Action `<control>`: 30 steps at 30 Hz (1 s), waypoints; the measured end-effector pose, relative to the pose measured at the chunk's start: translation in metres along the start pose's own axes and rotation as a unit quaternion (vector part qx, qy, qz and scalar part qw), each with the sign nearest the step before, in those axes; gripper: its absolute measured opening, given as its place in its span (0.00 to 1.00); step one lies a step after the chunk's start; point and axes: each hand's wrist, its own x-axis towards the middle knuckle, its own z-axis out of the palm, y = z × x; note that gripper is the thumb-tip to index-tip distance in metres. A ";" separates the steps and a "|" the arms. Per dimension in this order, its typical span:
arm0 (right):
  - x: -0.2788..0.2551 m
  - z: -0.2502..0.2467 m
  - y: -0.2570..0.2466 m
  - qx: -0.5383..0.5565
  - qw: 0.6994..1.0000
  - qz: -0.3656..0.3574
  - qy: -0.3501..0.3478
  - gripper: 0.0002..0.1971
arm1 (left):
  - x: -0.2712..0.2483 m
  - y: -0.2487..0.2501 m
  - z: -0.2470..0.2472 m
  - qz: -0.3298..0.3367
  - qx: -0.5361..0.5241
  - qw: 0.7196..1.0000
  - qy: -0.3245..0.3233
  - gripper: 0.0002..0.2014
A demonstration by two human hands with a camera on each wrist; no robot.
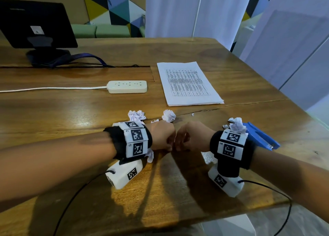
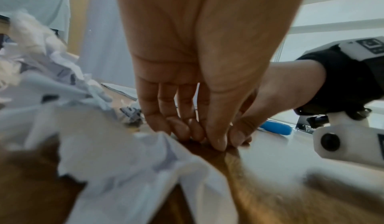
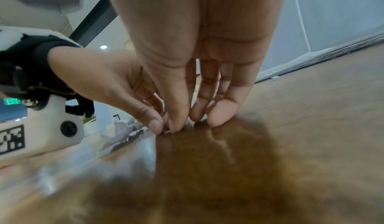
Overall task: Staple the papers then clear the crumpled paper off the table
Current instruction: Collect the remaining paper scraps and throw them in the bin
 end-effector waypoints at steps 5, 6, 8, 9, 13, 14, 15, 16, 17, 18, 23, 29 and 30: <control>0.001 0.001 0.006 0.062 0.998 0.028 0.014 0.06 | 0.006 -0.003 -0.004 -0.001 -0.037 0.999 0.008 0.11; 0.001 0.001 0.005 0.068 0.997 0.031 0.018 0.07 | 0.007 -0.003 -0.005 -0.001 -0.045 0.999 0.007 0.10; 0.002 0.000 0.004 0.090 0.995 0.033 0.012 0.07 | 0.007 -0.005 -0.009 -0.003 -0.051 0.999 0.009 0.08; 0.002 -0.001 0.004 0.103 0.994 0.034 0.008 0.08 | 0.005 -0.006 -0.011 -0.005 -0.052 0.999 0.011 0.07; 0.004 -0.003 0.005 0.154 0.987 0.048 -0.024 0.11 | -0.004 -0.018 -0.015 -0.016 -0.043 0.999 0.019 0.06; 0.005 -0.003 0.005 0.161 0.985 0.051 -0.034 0.11 | -0.006 -0.020 -0.016 -0.020 -0.041 0.999 0.022 0.06; 0.006 -0.003 0.004 0.169 0.983 0.053 -0.042 0.11 | -0.008 -0.023 -0.017 -0.022 -0.041 0.999 0.024 0.06; 0.007 -0.003 0.004 0.175 0.982 0.056 -0.047 0.10 | -0.011 -0.025 -0.018 -0.023 -0.046 0.998 0.027 0.06; 0.007 -0.003 0.004 0.177 0.981 0.058 -0.047 0.10 | -0.013 -0.027 -0.019 -0.022 -0.054 0.998 0.032 0.05; 0.007 -0.002 0.003 0.177 0.981 0.059 -0.044 0.10 | -0.016 -0.028 -0.021 -0.021 -0.066 0.997 0.040 0.05; 0.005 0.002 0.002 0.182 0.981 0.060 -0.027 0.07 | -0.028 -0.039 -0.033 -0.026 -0.104 0.990 0.090 0.04; -0.001 0.003 -0.001 0.165 0.983 0.068 -0.033 0.03 | -0.041 -0.050 -0.040 -0.036 -0.064 0.992 0.107 0.08; -0.002 0.003 -0.002 0.157 0.985 0.067 -0.038 0.01 | -0.044 -0.050 -0.039 -0.032 -0.048 0.993 0.099 0.09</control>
